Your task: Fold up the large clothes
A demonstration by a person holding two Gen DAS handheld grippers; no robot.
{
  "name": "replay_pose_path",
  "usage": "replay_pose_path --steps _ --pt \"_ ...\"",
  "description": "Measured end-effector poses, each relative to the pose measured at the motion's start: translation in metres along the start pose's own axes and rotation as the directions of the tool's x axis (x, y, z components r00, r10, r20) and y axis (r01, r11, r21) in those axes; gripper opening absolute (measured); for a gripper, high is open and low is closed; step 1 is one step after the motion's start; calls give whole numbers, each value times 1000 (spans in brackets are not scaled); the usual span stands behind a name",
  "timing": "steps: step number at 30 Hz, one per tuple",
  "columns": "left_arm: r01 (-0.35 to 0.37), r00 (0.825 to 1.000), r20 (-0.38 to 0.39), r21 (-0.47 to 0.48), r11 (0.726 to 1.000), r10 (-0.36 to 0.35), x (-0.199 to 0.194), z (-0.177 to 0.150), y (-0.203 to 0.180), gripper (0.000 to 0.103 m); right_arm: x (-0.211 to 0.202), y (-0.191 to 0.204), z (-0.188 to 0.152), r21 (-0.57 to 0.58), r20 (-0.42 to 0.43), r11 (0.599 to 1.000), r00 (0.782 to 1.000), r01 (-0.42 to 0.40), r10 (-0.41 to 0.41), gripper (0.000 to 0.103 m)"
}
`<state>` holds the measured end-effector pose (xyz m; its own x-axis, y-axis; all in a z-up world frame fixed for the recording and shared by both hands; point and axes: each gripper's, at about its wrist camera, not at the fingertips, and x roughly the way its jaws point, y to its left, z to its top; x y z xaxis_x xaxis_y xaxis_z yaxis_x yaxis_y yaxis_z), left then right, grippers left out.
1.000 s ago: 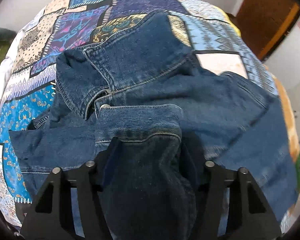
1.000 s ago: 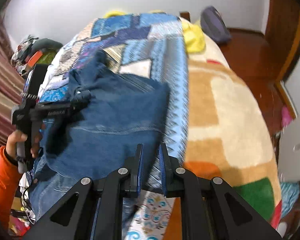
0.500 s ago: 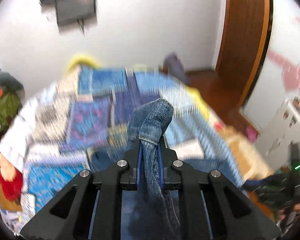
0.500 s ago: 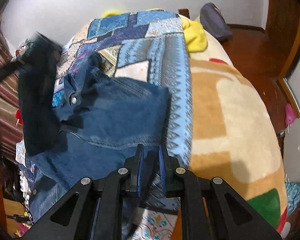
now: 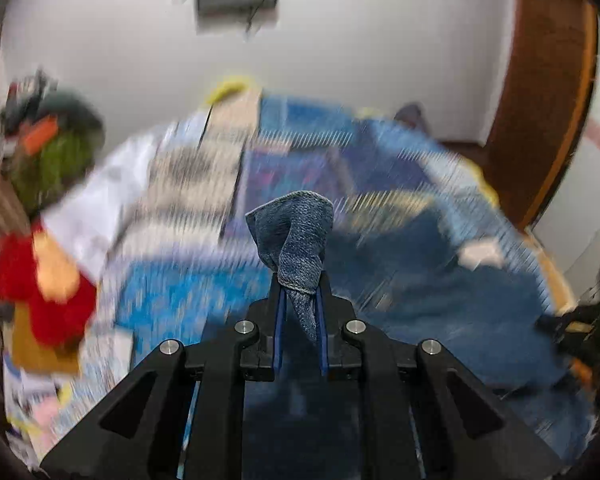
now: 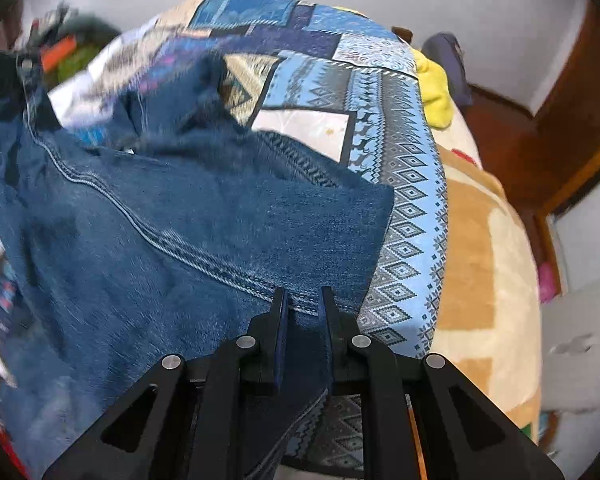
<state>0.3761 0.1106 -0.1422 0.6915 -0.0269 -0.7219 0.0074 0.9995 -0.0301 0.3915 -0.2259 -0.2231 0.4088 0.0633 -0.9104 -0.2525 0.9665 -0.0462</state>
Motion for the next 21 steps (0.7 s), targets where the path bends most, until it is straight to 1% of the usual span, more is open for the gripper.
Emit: replay_pose_path --steps 1,3,5,8,12,14,15,16,18,19,20,21 --pt "5 999 -34 -21 1000 -6 10 -12 10 13 1 3 -1 -23 7 1000 1000 21 -20 11" --pt "36 994 -104 -80 996 -45 30 -40 32 13 1 9 -3 -63 25 996 998 55 -53 11" --pt "60 986 -145 -122 991 -77 39 -67 39 14 1 12 -5 -88 33 993 996 81 -78 11" --pt "71 981 -172 -132 989 -93 50 -99 45 15 0 12 -8 -94 33 990 994 103 -100 11" --pt "80 970 -212 -170 982 -116 65 -129 48 16 -4 9 -12 -68 36 987 989 144 -141 11" --pt "82 963 -236 -192 978 -127 69 -142 46 18 -4 6 -16 -62 25 974 976 219 -217 12" --pt "82 962 -242 -199 977 -130 69 -147 45 18 -4 3 -17 -55 20 975 977 214 -214 12" --pt "79 961 -243 -210 975 -130 72 -152 45 19 -4 -1 -20 -43 17 980 981 193 -192 12" --pt "66 964 -237 -219 973 -119 71 -155 45 20 -2 -7 -23 -25 8 986 987 163 -162 14" --pt "65 965 -235 -231 971 -121 70 -155 46 20 -2 -10 -24 -17 2 988 988 153 -153 19" --pt "64 964 -238 -236 970 -122 70 -156 47 21 -3 -14 -24 -8 2 987 987 163 -163 37" --pt "62 963 -243 -238 969 -121 69 -156 48 21 -3 -15 -25 -3 4 982 982 191 -191 51"
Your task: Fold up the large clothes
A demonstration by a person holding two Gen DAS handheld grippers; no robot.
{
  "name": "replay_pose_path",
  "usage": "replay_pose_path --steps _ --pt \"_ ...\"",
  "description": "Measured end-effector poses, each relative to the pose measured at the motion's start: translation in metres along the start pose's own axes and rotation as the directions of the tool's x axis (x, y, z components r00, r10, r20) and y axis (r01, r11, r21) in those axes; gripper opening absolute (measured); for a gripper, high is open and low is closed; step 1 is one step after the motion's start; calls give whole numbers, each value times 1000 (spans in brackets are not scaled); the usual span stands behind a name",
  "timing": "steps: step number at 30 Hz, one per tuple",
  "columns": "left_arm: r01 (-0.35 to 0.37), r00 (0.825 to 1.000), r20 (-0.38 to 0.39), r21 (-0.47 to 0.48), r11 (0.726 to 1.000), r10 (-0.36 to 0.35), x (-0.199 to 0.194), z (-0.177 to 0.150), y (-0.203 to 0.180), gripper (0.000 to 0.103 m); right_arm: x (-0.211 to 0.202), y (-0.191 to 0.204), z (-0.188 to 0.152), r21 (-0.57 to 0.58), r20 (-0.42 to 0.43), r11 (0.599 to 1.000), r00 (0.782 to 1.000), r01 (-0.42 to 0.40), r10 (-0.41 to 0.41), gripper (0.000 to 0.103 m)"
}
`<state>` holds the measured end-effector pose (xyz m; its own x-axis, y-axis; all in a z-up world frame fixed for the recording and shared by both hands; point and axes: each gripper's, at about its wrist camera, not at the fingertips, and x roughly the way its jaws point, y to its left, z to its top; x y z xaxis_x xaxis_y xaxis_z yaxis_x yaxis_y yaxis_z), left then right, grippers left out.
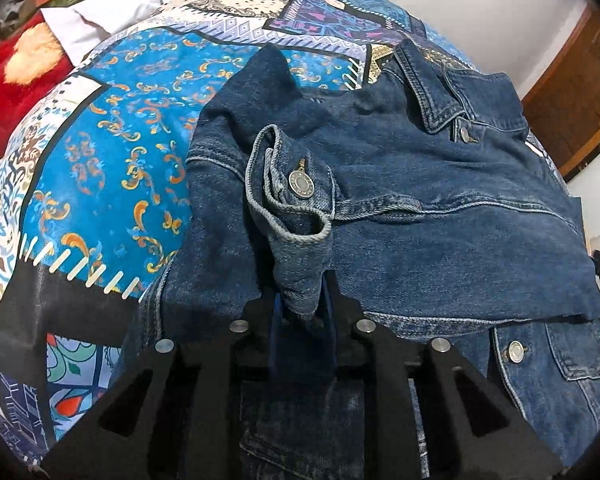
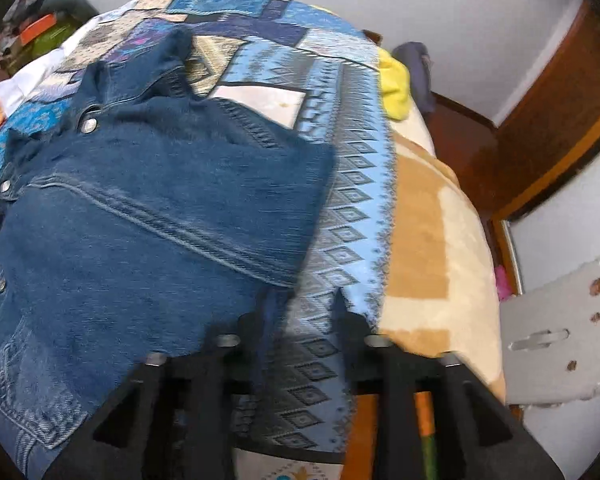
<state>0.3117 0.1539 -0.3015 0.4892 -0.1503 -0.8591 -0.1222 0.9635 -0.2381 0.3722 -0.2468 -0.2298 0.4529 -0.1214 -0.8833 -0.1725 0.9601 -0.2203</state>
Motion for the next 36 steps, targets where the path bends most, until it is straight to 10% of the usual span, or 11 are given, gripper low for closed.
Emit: replay_pose_path --steps 1,2,10,16,22,26,36 --pt "-4 1000 -2 2 1000 4 -1 1 0 21 -1 -5 -1 4 9 998 998 57 -57 80" --pt "-9 1000 3 7 1000 9 -5 2 -1 21 -1 -7 -2 6 19 998 997 69 -69 88" --pt "-57 990 129 37 998 52 -59 13 -5 17 -16 -51 -15 178 19 962 979 -205 205 88" --pt "-129 990 -51 60 990 132 -18 -1 6 46 -21 -48 -12 243 48 914 945 -325 323 88" --pt "-82 992 -93 32 996 85 -29 -3 19 57 -9 -39 -8 268 39 876 913 -401 406 88" --pt "-120 991 -54 16 993 120 -52 17 32 83 2 -41 1 290 41 861 905 -417 424 88" --pt "-67 996 -58 -82 994 62 -12 83 68 84 37 -33 38 303 42 818 864 -489 501 86"
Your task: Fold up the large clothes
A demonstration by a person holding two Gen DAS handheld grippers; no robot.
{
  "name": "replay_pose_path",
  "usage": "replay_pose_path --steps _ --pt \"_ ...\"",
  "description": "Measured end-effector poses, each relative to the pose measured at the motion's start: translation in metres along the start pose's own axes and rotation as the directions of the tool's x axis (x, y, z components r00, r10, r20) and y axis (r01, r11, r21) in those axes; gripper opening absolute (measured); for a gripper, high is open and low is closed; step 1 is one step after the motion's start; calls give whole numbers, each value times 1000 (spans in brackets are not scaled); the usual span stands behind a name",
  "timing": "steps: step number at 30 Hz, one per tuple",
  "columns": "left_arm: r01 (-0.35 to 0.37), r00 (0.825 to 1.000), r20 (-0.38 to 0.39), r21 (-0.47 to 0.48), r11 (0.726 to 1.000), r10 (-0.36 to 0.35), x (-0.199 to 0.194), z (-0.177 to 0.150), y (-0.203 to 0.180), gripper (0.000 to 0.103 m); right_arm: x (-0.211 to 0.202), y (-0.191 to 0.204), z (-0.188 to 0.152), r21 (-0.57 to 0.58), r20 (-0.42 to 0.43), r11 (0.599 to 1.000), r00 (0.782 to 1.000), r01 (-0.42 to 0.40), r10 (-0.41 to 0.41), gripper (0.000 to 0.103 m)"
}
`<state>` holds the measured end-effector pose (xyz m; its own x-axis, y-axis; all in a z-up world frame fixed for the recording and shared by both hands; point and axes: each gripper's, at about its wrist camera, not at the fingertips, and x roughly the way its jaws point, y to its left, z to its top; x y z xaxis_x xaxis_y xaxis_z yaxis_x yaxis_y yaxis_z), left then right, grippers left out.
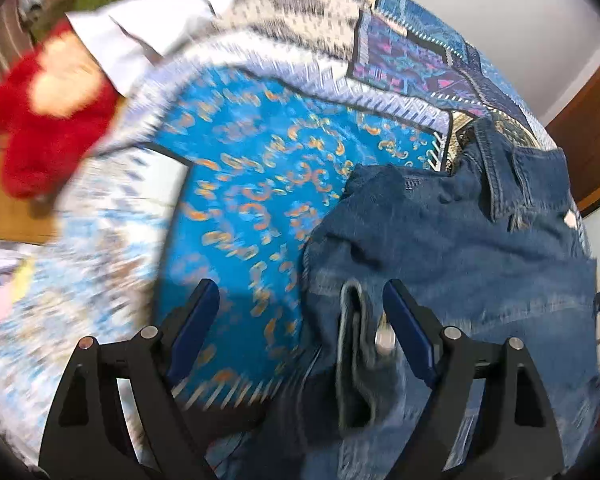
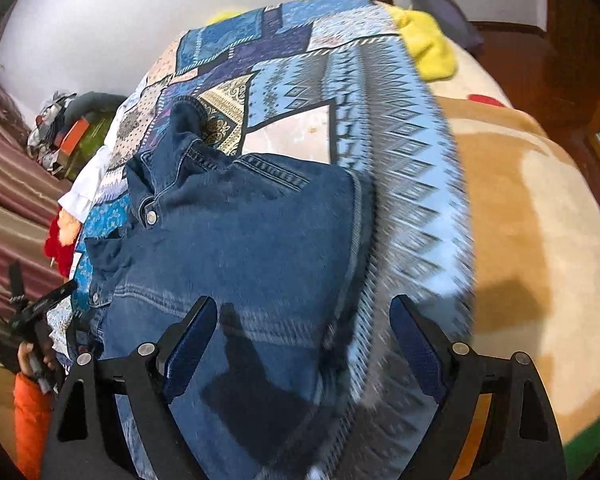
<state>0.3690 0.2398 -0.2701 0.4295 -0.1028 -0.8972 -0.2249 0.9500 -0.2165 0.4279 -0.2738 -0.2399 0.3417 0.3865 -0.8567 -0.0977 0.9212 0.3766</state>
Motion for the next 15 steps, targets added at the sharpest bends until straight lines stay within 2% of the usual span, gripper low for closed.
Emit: replay_pose_path --steps 3,5,6,7,9,10,13,15 --pt "29 999 29 34 999 -30 14 12 -11 82 14 5 9 -22 1 1000 1000 -4 4 75" --pt "62 998 3 58 996 -62 29 21 -20 58 21 10 15 -44 9 999 1000 14 -14 61" --pt "58 998 -13 61 996 -57 37 24 -23 51 24 14 19 -70 16 997 1000 21 -20 56" --pt "35 999 -27 72 997 -33 47 28 -27 45 26 17 21 -85 22 996 1000 22 -21 45" --pt "10 999 -33 98 995 -7 58 33 -32 31 30 23 28 -115 38 993 999 35 -31 35" --pt "7 999 -32 102 995 -4 62 35 -34 26 31 26 31 -132 48 990 998 46 -40 24" --pt "-16 1000 8 106 994 15 58 38 -38 19 38 37 48 -208 85 972 992 105 -89 14" --pt "-35 998 46 114 993 29 47 41 -37 17 43 41 60 -231 92 966 991 113 -94 12"
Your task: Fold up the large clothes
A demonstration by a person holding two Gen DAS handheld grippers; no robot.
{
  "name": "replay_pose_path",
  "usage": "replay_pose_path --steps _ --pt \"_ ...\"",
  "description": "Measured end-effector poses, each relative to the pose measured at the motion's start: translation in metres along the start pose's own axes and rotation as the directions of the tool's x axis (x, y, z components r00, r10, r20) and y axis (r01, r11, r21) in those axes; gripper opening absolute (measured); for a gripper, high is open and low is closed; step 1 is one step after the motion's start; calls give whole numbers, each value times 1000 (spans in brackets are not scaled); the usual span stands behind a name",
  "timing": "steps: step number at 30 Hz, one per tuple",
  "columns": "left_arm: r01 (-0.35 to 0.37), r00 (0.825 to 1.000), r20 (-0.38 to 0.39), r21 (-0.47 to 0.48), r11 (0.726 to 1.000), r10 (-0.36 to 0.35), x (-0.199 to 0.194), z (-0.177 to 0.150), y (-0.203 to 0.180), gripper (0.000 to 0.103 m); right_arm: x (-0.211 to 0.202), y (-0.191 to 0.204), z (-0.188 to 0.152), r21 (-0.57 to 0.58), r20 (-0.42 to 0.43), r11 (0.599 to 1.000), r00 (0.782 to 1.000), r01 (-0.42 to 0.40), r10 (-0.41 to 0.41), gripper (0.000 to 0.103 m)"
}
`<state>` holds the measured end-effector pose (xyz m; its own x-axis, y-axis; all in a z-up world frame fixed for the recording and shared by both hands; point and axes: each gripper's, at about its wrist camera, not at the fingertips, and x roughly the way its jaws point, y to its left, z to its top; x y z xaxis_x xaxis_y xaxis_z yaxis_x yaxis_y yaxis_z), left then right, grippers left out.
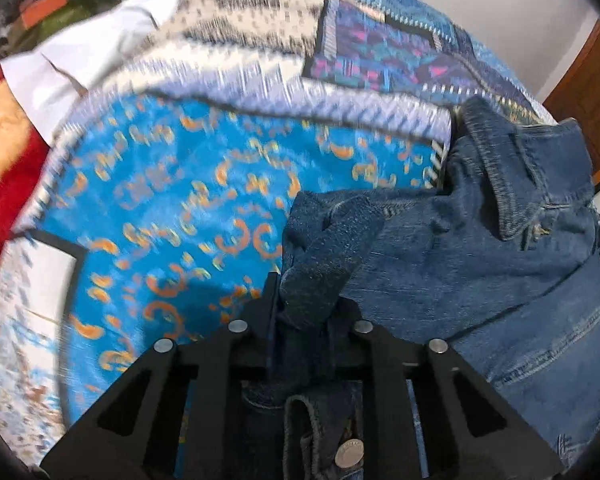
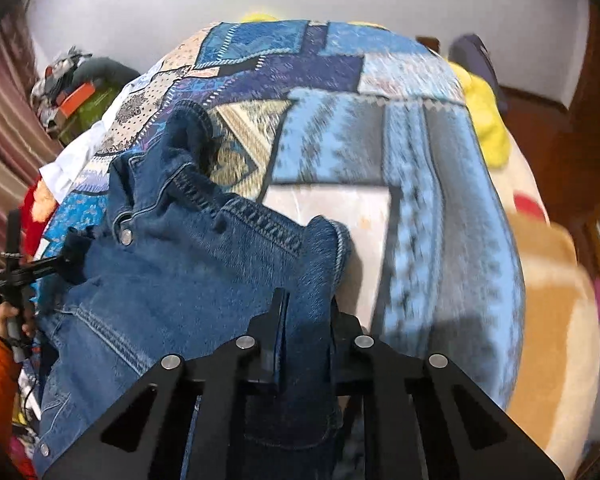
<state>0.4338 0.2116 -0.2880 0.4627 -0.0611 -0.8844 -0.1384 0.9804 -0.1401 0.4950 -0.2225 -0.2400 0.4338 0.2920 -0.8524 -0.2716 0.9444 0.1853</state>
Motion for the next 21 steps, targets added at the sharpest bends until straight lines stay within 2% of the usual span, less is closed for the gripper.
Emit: replay_pose_path --steps 6,8,11,14,17,21 --pt "-28 999 42 -45 999 30 -21 18 21 16 29 10 54 -74 26 995 998 61 -60 12" --pt "-55 998 32 -51 997 57 -16 23 29 16 45 14 70 -106 29 990 995 96 -94 12" --pt "-51 999 -3 -75 996 51 -3 27 38 19 64 17 83 -127 25 984 992 128 -125 12" --pt "-61 998 -30 -99 993 59 8 22 47 27 70 19 89 -135 47 978 987 156 -151 13" --pt "-54 998 -20 -117 992 52 11 20 50 28 69 17 87 -152 56 976 987 158 -151 13" --pt "-71 997 -14 -99 993 70 11 19 46 28 64 23 79 -210 64 956 979 204 -195 13"
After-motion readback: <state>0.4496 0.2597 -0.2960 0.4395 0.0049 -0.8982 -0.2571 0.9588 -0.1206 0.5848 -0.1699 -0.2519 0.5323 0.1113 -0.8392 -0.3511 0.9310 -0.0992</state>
